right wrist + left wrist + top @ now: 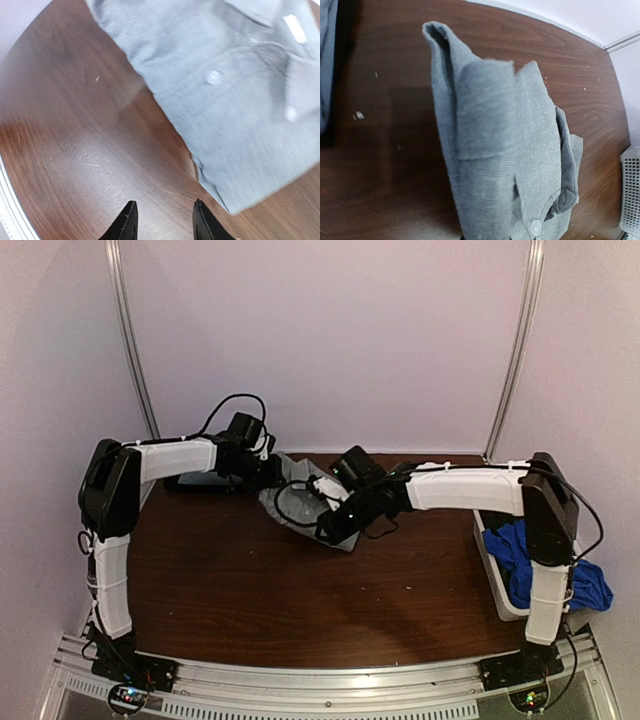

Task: Fold and stack the mixed laundry pile
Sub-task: Pass from the right arm to the left, then place the square-folded shirt at the corner of the board.

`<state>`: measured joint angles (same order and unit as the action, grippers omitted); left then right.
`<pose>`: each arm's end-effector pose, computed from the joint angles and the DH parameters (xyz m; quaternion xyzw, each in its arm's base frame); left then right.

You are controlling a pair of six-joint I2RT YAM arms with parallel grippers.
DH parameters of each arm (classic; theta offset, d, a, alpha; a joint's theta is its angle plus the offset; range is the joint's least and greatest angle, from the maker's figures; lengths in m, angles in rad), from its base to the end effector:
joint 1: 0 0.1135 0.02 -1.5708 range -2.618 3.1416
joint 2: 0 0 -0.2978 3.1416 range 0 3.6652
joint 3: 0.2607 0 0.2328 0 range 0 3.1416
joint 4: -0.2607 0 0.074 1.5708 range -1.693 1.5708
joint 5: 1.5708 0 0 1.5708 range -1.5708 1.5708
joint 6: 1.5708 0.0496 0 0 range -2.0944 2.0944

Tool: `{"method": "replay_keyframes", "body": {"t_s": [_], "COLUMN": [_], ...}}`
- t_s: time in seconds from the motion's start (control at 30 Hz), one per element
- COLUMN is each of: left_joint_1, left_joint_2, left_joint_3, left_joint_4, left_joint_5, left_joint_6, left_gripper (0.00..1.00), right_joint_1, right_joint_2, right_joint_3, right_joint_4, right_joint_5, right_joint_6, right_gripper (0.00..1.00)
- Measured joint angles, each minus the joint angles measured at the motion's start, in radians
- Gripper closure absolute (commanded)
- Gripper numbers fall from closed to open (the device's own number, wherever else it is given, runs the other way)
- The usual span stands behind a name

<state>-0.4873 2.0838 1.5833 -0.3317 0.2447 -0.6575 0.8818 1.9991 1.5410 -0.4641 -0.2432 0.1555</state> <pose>0.4137 -0.2328 0.2274 -0.0348 0.9260 -0.2897 0.2395 0.2742 0.3517 0.2414 -0.3703 0.8658 0.2566 0.2177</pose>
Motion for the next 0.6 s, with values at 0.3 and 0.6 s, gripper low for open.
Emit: {"method": "replay_keyframes", "body": {"t_s": [0.3,0.6], "left_joint_1": [0.006,0.109], "left_joint_2": [0.224,0.308], "left_joint_3": [0.562,0.776], "left_joint_4": [-0.301,-0.401], "left_joint_5": [-0.221,-0.253], "left_joint_6": [0.325,0.435], "left_gripper": [1.0,1.0], "right_joint_1": [-0.127,-0.12], "right_joint_2": [-0.229,-0.226], "right_joint_3": [-0.191,-0.211], "right_joint_4": [0.066,0.048], "right_joint_5": [-0.011,-0.022], "right_joint_6": [0.061,0.062], "right_gripper": [0.6,0.6]}}
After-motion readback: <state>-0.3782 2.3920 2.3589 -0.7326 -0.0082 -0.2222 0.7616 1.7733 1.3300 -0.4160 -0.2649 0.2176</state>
